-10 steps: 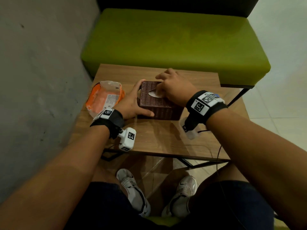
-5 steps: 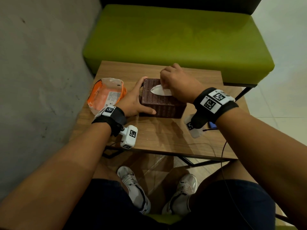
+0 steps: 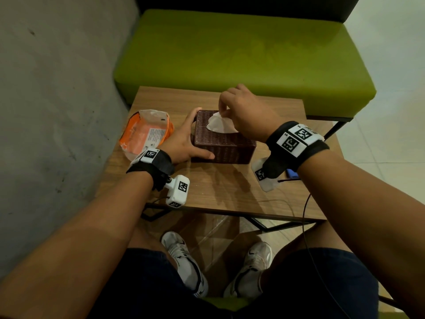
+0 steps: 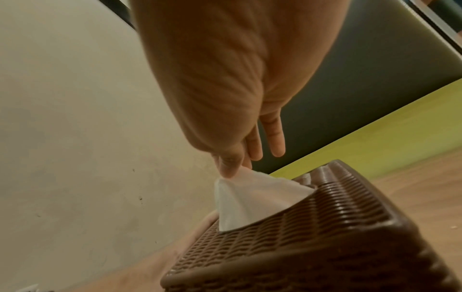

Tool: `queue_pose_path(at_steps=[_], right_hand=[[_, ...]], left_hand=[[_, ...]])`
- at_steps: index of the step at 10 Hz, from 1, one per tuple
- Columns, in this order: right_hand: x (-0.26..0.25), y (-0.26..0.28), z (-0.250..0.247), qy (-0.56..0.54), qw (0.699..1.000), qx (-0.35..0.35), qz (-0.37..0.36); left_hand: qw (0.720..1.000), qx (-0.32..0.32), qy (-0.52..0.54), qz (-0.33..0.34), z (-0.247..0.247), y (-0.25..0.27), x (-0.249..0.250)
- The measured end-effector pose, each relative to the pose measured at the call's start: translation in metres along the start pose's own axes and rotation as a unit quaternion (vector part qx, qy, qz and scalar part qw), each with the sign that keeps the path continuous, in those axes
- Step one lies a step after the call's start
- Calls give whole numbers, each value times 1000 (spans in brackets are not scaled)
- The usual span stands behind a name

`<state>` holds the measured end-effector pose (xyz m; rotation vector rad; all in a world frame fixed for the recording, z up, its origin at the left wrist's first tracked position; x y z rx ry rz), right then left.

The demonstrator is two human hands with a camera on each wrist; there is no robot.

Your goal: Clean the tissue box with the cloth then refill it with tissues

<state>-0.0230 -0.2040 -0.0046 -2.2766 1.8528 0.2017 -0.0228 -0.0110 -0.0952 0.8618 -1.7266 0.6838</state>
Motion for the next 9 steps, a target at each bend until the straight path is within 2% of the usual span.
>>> queue_pose_path(at_steps=[2,3,4,5,6,7,8,9], right_hand=[[2,0,3,-4,1000,20,4],[5,3,-2,-62,998,31,11],[26,11,-6,-191,972,105,94],[60,30,15,-320,895,101,294],[68,52,48,-482,781,-22,397],[66,62,52,-542,739,-57,397],[81,54,58,-547,733,-79,396],[103,43,41,-487,764,-75,417]], left_hand=[[1000,4,-10,5,-2,0,0],[1000,0,-16,9,-1,0,1],[1000,1,-17,2,-1,1,2],[1000,4,-18,-2,-2,2,-1],[999,9,-32,-12,-3,1,-2],[999,11,-40,-20,-3,0,-4],[998,13,-58,-25,-5,-4,-6],[996,8,-52,-67,-8,6,-7]])
Point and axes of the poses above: each hand's wrist, its own y-axis away from the middle knuckle, its own z-axis out of the palm, x = y × z, the point moved 3 cm from there along -y, towards the middle knuckle, and after that the axes turned 14 degrees about z, right-handed, at the moved point
